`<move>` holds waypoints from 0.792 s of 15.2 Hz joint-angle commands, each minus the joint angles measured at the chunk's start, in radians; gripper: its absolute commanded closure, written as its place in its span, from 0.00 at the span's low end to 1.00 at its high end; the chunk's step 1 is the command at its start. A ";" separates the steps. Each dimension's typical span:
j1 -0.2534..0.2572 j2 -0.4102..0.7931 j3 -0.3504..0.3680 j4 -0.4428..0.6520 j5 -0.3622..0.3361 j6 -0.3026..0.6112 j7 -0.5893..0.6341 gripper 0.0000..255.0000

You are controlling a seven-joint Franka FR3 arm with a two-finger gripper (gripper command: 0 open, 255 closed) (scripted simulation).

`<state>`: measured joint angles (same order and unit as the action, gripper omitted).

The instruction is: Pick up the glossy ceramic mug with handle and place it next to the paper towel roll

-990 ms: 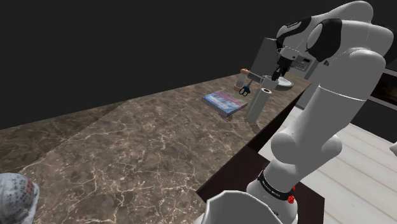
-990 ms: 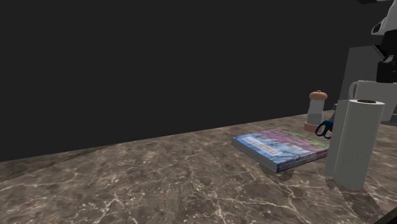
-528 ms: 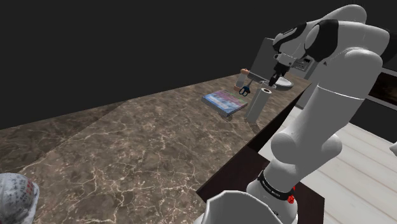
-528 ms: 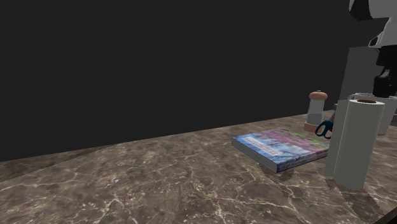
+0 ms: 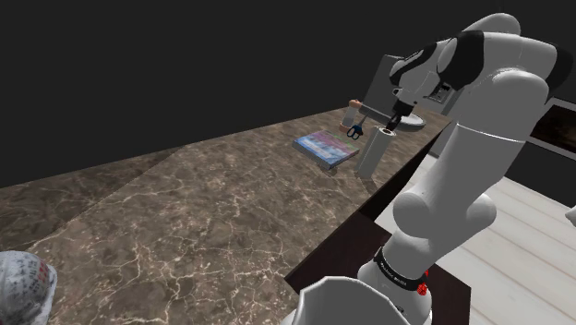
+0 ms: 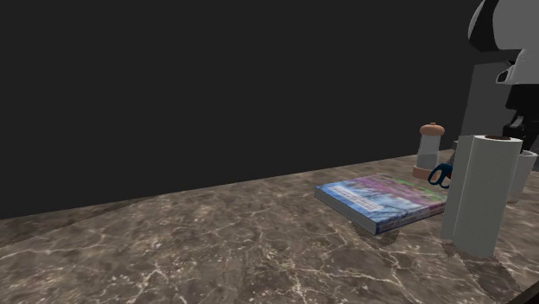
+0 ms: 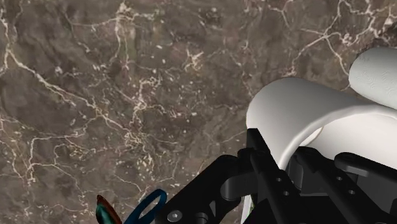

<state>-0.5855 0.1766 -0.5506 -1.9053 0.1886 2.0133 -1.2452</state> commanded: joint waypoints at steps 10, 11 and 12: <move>-0.011 0.067 0.013 -0.070 0.052 0.124 -0.042 1.00; -0.011 0.066 0.013 -0.070 0.052 0.124 -0.042 1.00; -0.011 0.067 0.013 -0.070 0.052 0.124 -0.042 1.00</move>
<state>-0.5969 0.2438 -0.5378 -1.9722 0.2400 2.1341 -1.2871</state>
